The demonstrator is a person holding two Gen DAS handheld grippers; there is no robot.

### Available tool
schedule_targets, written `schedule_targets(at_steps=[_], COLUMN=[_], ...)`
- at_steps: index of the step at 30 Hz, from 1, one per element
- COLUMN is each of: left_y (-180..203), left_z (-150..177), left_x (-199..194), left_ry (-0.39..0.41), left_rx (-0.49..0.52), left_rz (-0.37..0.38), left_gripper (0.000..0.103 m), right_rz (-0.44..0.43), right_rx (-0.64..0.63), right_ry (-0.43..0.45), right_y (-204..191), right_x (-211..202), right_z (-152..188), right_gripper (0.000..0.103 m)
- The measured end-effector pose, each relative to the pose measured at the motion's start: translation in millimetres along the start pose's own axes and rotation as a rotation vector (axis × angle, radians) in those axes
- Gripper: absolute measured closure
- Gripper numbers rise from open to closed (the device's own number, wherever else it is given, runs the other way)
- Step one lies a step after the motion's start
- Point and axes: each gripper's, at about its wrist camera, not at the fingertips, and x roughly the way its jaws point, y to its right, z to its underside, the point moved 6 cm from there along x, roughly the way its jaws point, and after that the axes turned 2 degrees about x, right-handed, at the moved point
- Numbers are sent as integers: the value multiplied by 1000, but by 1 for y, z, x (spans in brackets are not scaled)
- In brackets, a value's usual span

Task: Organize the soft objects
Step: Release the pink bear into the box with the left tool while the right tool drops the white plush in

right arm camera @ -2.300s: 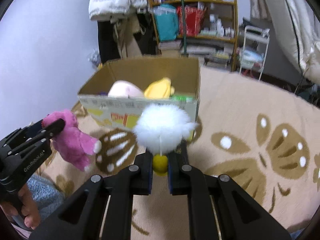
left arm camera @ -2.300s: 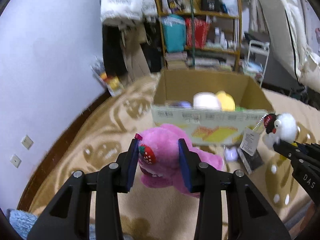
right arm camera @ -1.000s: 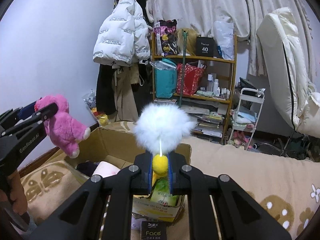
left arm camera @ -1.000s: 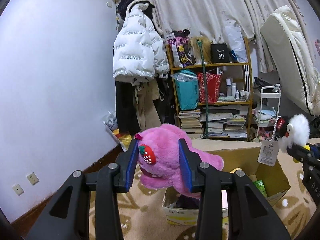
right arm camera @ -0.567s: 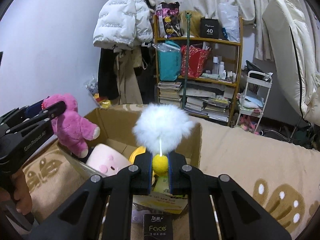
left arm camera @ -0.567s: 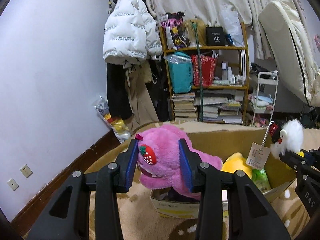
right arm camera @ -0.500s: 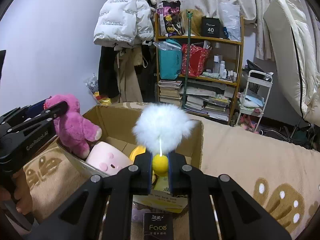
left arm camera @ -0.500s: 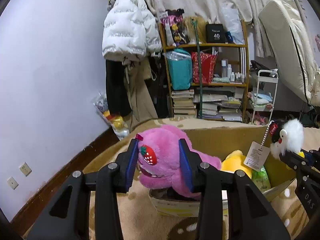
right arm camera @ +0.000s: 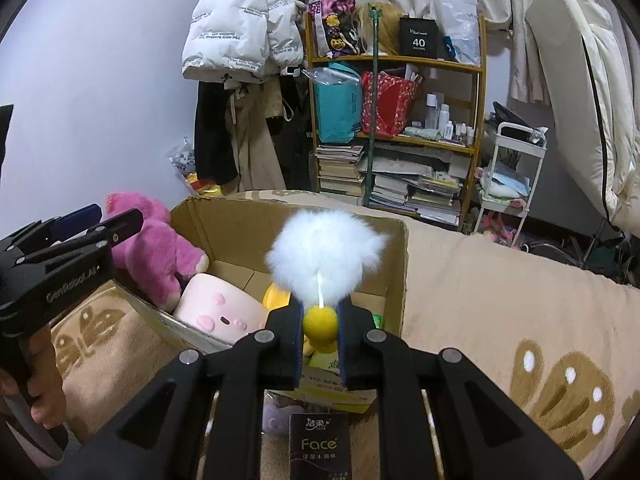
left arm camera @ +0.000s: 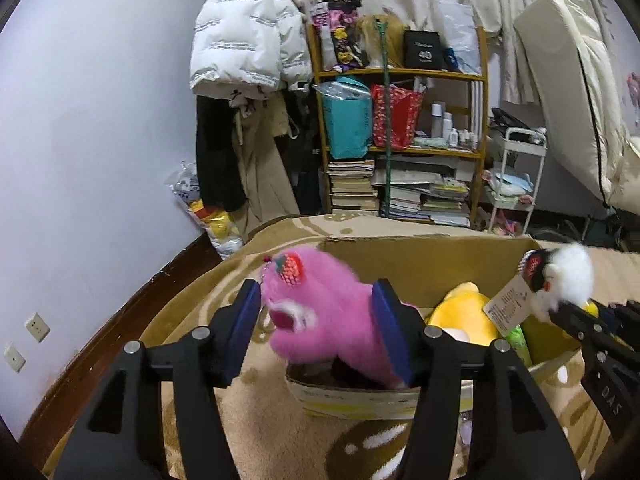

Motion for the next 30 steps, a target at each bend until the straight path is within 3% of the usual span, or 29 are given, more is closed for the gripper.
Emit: schedule_targets(at_steps=[4, 7, 9, 11, 12, 17, 21, 23, 30], left_y=[5, 5, 3, 0, -2, -10, -15, -14, -6], left_z=[1, -1, -1, -1, 0, 5, 11, 14, 22], left_x=[-3, -8, -11, -13, -16, -24, -32, -36, -50], left_ry=[9, 22, 22, 18, 21, 2, -9, -19, -37], left_rx=[20, 15, 14, 11, 3, -16, -23, -17, 12], left_rz=[7, 11, 10, 9, 8, 3, 7, 12, 15], left_gripper=[43, 34, 28, 18, 16, 11, 8, 8, 8], right_rz=[-4, 0, 1, -2, -7, -5, 3, 7, 16], right_rx=[4, 2, 3, 16, 24, 34, 27, 20, 6], right_ry=[-3, 1, 1, 8, 11, 18, 23, 26, 18], right_y=[0, 0, 0, 1, 2, 3, 3, 3, 3], right_x=[0, 0, 0, -3, -5, -18, -29, -35, -50], right_z=[0, 0, -2, -3, -4, -6, -3, -2, 5], right_gripper=[88, 88, 79, 63, 62, 41, 31, 19, 10])
